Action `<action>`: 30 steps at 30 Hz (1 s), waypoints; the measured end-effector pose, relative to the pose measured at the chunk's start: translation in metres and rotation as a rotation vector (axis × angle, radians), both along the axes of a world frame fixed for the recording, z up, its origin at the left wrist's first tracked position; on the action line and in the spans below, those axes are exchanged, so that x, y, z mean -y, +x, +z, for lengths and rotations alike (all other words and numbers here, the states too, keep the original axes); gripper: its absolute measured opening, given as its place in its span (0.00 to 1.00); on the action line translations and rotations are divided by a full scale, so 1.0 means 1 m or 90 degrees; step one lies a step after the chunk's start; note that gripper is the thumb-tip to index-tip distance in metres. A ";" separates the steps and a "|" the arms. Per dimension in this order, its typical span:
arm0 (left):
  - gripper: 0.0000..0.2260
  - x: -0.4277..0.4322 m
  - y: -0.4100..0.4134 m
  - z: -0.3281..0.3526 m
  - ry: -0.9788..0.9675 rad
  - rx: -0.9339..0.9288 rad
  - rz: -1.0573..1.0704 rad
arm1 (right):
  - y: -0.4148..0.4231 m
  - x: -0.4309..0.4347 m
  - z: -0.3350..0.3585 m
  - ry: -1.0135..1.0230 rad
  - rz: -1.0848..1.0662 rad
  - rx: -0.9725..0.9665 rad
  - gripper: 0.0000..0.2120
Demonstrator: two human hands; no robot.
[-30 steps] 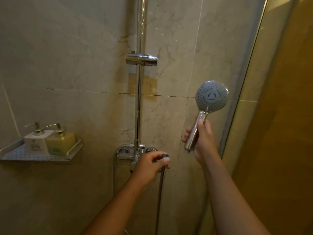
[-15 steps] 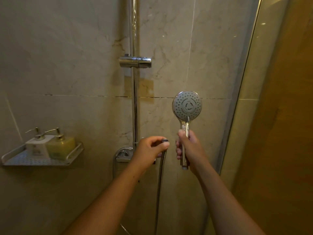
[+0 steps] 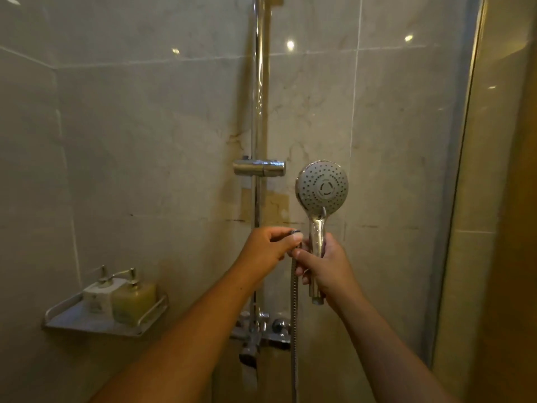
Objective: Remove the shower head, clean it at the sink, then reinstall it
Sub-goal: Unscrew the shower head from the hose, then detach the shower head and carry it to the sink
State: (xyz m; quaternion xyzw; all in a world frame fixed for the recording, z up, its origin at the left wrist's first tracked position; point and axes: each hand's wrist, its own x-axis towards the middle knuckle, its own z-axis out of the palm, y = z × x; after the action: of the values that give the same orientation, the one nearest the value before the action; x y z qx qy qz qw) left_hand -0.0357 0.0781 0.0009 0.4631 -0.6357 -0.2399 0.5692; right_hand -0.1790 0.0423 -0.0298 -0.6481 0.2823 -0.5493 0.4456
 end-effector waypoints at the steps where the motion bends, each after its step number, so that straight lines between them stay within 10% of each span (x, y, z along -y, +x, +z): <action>1: 0.06 0.004 0.002 0.007 -0.005 0.011 -0.006 | 0.003 0.005 0.011 -0.007 0.002 0.001 0.11; 15: 0.07 0.083 0.027 0.027 -0.018 -0.029 -0.065 | 0.044 0.077 0.186 -0.112 -0.063 0.001 0.07; 30: 0.07 0.118 0.043 0.017 0.016 0.035 -0.014 | 0.076 0.112 0.198 -0.188 -0.149 -0.063 0.16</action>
State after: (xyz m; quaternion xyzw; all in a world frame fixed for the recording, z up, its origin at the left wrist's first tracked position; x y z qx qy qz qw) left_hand 0.0076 -0.0394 0.0176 0.4696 -0.6529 -0.2417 0.5429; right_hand -0.1029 -0.0697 0.1681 -0.6954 0.2939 -0.6000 0.2647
